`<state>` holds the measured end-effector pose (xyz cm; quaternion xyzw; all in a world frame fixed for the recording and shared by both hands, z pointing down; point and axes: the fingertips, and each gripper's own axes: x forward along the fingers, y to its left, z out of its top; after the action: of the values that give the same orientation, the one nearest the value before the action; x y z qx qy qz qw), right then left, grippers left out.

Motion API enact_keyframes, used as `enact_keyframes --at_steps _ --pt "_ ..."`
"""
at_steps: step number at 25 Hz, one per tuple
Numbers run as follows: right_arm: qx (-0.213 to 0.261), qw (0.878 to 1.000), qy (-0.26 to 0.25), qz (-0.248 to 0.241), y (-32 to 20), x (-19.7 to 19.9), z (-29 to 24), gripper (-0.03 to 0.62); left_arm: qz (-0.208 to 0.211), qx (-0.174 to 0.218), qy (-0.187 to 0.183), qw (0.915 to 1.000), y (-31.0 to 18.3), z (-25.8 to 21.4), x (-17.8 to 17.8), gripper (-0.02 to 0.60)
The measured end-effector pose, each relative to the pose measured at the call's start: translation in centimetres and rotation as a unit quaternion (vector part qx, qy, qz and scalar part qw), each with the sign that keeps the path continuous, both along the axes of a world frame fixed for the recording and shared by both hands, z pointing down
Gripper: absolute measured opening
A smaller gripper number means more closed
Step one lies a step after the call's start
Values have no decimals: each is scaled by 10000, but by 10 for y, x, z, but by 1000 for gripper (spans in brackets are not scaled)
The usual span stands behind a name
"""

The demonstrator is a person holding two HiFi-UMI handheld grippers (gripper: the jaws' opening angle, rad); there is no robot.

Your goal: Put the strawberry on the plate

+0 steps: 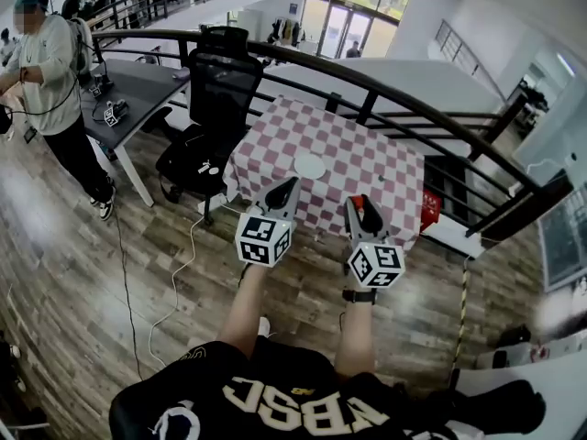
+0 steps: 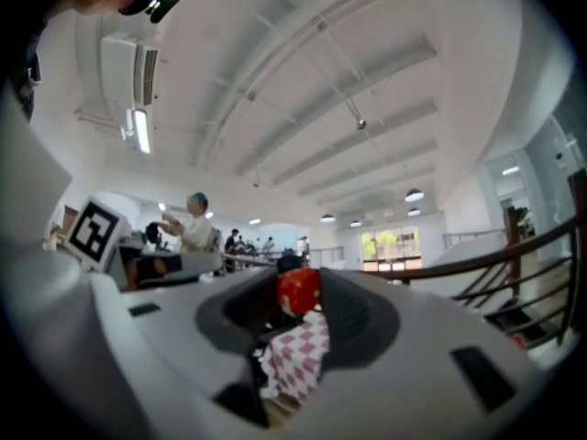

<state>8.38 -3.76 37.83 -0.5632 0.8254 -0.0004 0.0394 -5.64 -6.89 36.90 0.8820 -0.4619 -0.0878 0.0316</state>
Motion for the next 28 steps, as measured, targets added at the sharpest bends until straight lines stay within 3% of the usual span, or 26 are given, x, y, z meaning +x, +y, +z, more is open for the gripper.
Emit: enact_keyframes --at_steps 11,19,24,28 --pt "-252 9996 -93 30 -72 -12 25 153 127 -297 -97 9994 -71 34 -10 15" --pt "-153 9994 -252 -195 -150 4 22 153 -63 -128 -278 9995 -137 25 3 15" --pt "62 9992 -319 -249 -210 29 -2 153 -223 60 -358 9991 -188 0 16 15" --pt "244 9985 -377 -307 -225 57 -22 153 -295 232 -383 9986 -201 -19 42 15"
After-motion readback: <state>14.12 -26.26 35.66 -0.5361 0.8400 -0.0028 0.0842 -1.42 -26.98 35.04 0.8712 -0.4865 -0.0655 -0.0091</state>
